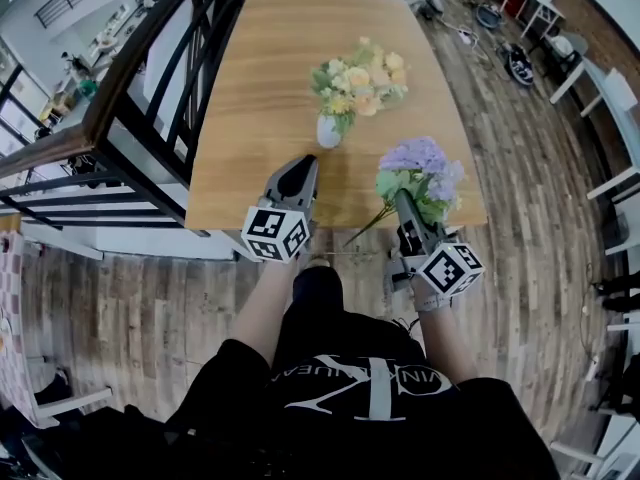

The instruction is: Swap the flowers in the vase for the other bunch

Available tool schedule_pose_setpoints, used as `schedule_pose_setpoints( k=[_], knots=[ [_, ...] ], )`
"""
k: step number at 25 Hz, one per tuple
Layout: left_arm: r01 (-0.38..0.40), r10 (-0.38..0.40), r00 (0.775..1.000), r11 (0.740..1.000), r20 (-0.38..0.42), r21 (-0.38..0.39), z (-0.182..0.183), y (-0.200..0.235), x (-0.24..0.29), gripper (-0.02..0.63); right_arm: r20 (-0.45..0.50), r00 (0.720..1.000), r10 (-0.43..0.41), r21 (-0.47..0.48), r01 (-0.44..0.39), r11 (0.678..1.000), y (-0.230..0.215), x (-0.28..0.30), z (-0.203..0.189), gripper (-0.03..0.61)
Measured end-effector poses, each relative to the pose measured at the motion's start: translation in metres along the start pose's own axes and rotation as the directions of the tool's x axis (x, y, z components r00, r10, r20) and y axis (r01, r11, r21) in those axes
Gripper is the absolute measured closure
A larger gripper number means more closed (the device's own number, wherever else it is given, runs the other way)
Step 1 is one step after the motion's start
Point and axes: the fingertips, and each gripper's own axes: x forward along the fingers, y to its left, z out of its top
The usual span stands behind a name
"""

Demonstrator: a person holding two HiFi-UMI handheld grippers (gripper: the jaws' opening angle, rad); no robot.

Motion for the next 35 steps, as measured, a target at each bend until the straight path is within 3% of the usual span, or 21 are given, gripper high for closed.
schedule_pose_setpoints(
  k=[2,4,7,20,30,35],
  knots=[
    [0.011,-0.011,1.0,1.0,0.001,-0.003,-0.004,0.005,0.011,0.579,-0.005,1.0,0.001,0.002,-0.001,1.0,-0.005,0.006,-0.004,0.518],
    [0.02,-0.02,1.0,1.0,-0.002,-0.012,-0.007,0.009,0.022,0.513,-0.017,1.0,0.002,0.006,-0.002,1.0,-0.007,0.012,-0.008,0.52],
    [0.03,-0.03,0.999,1.0,-0.017,0.009,-0.014,0.018,0.036,0.484,-0.033,0.999,0.011,-0.005,-0.012,1.0,-0.01,0.022,-0.014,0.518],
    [0.022,-0.012,0.997,0.989,-0.071,0.146,-0.023,0.051,0.093,0.453,-0.029,0.999,0.022,-0.001,-0.022,1.0,-0.028,0.048,-0.014,0.518],
    [0.088,-0.062,0.988,0.979,-0.139,0.187,-0.026,0.048,0.13,0.416,-0.057,0.998,-0.011,0.007,0.011,1.0,-0.041,0.055,-0.01,0.52],
    [0.145,-0.102,0.978,0.96,-0.183,0.24,-0.033,0.039,0.142,0.341,-0.072,0.997,-0.019,0.013,0.02,1.0,-0.046,0.056,-0.012,0.519]
  ],
)
